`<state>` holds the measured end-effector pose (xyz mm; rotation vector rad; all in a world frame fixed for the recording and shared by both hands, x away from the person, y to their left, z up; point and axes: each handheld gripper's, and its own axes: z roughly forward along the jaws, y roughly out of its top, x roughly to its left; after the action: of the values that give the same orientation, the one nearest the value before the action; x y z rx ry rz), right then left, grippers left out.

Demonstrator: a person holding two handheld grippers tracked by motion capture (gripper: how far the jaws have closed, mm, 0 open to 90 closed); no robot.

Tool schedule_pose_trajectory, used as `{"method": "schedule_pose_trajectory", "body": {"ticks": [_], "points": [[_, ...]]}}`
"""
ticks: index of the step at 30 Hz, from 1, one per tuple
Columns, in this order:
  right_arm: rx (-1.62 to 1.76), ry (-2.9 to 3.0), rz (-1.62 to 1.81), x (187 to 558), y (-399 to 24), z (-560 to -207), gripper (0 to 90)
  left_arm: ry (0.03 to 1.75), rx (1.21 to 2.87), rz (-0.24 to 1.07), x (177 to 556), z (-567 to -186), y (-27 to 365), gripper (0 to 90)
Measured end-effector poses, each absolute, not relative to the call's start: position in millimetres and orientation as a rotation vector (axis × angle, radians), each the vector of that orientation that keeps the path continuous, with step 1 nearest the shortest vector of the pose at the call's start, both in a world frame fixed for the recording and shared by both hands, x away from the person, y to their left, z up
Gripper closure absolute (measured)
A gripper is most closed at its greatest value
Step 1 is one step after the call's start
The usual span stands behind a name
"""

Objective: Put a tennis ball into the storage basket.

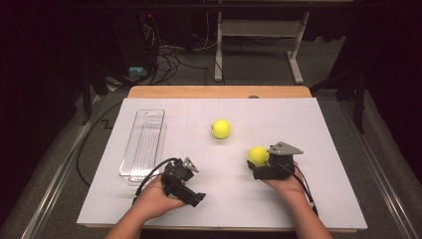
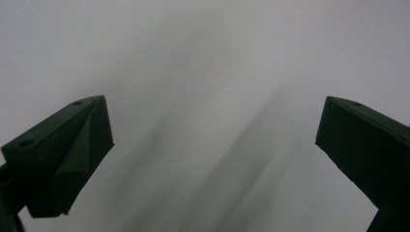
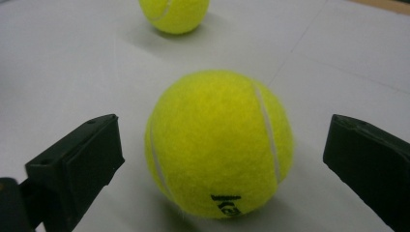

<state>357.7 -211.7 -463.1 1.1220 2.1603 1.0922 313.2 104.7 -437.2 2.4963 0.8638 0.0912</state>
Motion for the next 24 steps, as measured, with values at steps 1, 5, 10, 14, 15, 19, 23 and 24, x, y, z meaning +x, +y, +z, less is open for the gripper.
{"method": "schedule_pose_trajectory", "body": {"ticks": [1,5,10,14,15,19,23,24], "points": [[1.122,2.160,1.092,357.7,-211.7,-463.1,1.8,0.864,2.496,0.091,313.2,-437.2,104.7,0.6],[1.125,2.193,1.060,358.0,-210.3,-465.1,8.3,0.858,2.499,0.091,312.7,-437.1,104.3,0.6],[1.139,2.209,1.025,358.9,-211.2,-467.1,16.9,0.856,2.493,0.093,312.5,-436.9,103.8,0.6],[1.146,2.222,1.024,359.1,-211.4,-468.0,23.4,0.857,2.490,0.097,312.4,-436.9,103.4,0.6],[1.140,2.228,1.033,358.9,-211.1,-468.0,25.2,0.858,2.491,0.097,312.5,-436.8,103.5,0.6],[1.138,2.224,1.035,359.0,-210.9,-468.3,26.5,0.860,2.490,0.096,312.8,-437.0,103.5,0.6],[1.134,2.219,1.038,359.0,-210.8,-468.7,27.1,0.859,2.490,0.096,312.5,-437.1,103.1,0.7],[1.127,2.217,1.034,358.6,-210.4,-468.7,27.3,0.859,2.489,0.098,312.4,-437.0,103.1,0.6]]}}
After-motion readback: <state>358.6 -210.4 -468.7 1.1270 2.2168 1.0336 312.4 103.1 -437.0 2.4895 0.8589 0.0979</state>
